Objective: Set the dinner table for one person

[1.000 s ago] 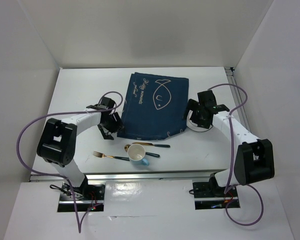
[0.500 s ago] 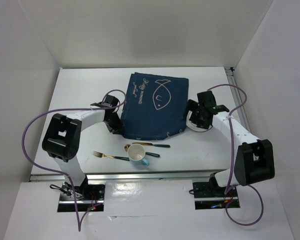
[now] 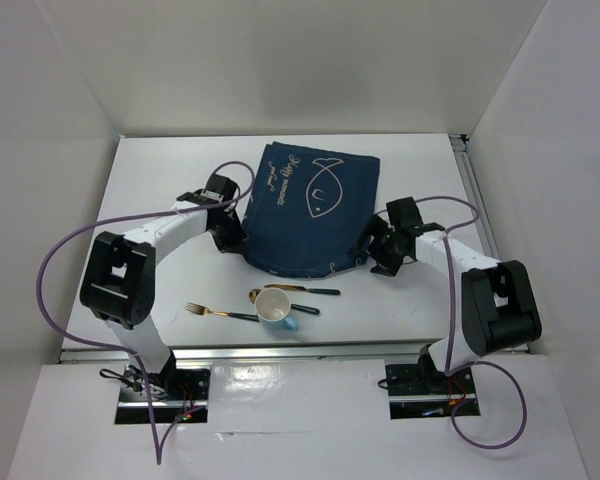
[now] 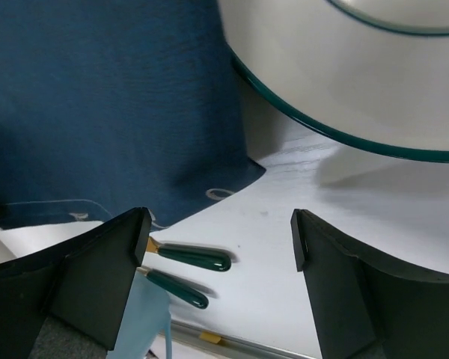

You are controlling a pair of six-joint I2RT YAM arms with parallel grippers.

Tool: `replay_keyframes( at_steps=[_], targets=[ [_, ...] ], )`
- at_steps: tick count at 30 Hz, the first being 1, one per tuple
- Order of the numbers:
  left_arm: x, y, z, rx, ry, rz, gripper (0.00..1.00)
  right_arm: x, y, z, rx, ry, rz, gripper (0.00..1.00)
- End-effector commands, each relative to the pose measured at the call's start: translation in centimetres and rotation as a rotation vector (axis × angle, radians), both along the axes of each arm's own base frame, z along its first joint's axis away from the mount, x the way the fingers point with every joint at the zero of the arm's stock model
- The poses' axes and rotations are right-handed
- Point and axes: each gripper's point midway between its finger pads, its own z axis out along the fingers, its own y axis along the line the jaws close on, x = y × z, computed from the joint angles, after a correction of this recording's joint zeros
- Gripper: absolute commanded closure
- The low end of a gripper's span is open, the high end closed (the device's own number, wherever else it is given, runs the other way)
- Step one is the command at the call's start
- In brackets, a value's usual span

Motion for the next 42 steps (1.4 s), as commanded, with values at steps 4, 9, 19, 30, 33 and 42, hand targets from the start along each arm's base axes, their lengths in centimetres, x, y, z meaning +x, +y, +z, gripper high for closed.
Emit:
replay_keyframes(
  at_steps=[4, 9, 19, 30, 33, 42],
  targets=[
    [1.6, -0.2, 5.2, -0.007, -0.132, -0.037, 1.0, 0.5, 3.0, -2.0, 0.058, 0.016, -0.023, 0.15],
    [2.2, -0.7, 6.9, -0.033, -0.165, -0.054, 1.0, 2.4, 4.3, -2.1, 0.051, -0.025, -0.028, 0.3],
    [6.4, 0.8, 18.4, -0.01, -0.403, -0.062, 1.0, 11.0, 5.7, 10.6, -0.033, -0.349, 0.089, 1.0],
    [6.5, 7.6, 37.4, -0.086, -0.793, 0.094, 1.0, 10.9, 8.0, 31.2, 0.055, -0.77, 0.316, 1.0],
    [3.9, 9.0, 40.6, -0.102, -0.875, 0.123, 1.0, 8.8, 7.4, 33.3, 0.062, -0.824, 0.326, 1.0],
    [-1.8, 11.1, 49.4, -0.069, -1.148, 0.214, 1.0, 2.2, 7.1, 36.4, 0.159, -0.846, 0.395, 1.0]
  ],
)
